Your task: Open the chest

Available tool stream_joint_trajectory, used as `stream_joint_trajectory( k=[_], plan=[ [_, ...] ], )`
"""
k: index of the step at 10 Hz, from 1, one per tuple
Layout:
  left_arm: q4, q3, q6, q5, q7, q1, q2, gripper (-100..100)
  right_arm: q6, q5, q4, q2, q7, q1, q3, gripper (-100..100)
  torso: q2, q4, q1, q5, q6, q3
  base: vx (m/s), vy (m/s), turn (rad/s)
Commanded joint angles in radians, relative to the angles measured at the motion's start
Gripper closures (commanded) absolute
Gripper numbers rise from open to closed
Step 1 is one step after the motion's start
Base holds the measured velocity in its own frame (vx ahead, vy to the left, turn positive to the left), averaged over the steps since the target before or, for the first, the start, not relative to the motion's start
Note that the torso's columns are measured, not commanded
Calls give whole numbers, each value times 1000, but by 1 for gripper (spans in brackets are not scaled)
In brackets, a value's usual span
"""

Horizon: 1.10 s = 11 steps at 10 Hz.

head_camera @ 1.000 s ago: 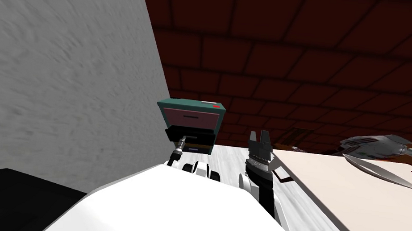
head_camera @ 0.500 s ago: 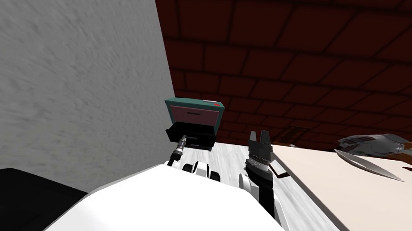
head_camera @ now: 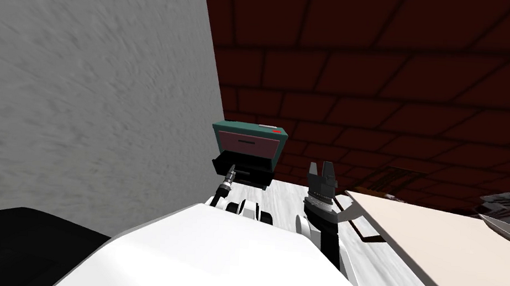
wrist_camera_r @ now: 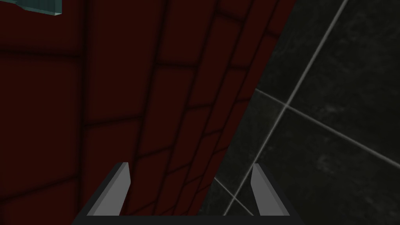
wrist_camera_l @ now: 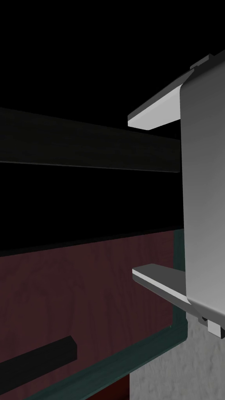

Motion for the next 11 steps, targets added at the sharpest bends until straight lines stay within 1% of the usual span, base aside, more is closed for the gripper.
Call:
stream_joint_trajectory(
  k=[1, 2, 3, 4, 5, 6, 11],
  plan=[
    [-68, -49, 64, -16, -2, 7, -9, -100, 0, 0, 0, 0, 0, 0, 0, 0, 0, 0, 0, 0, 0, 0, 14, 26, 154],
    [-96, -70, 89, -23, -4, 15, -14, -100, 0, 0, 0, 0, 0, 0, 0, 0, 0, 0, 0, 0, 0, 0, 9, 23, 172],
    [-100, -70, 89, -23, -4, 15, -14, -100, 0, 0, 0, 0, 0, 0, 0, 0, 0, 2, 0, -1, -1, 0, 7, 13, 63],
    [-132, -90, 115, -30, -5, 23, -19, -100, 0, 0, 0, 0, 0, 0, 0, 0, 1, 3, -1, -2, 0, 0, 11, 18, 108],
    [-114, -82, 108, -28, -5, 32, -18, -100, 0, 0, 0, 0, 0, 0, 0, 0, 3, 6, -2, -3, 0, 1, 12, 8, 21],
    [-117, -85, 114, -29, -6, 34, -19, 0, 0, 0, 0, 0, 0, 0, 0, 0, 3, 4, -2, -2, 0, 2, 0, 0, 0],
    [-111, -84, 119, -29, -6, 38, -18, 0, 0, 0, 0, 0, 0, 0, 0, 0, -2, 0, 0, 0, 0, -2, 0, 0, 0]
  ],
)
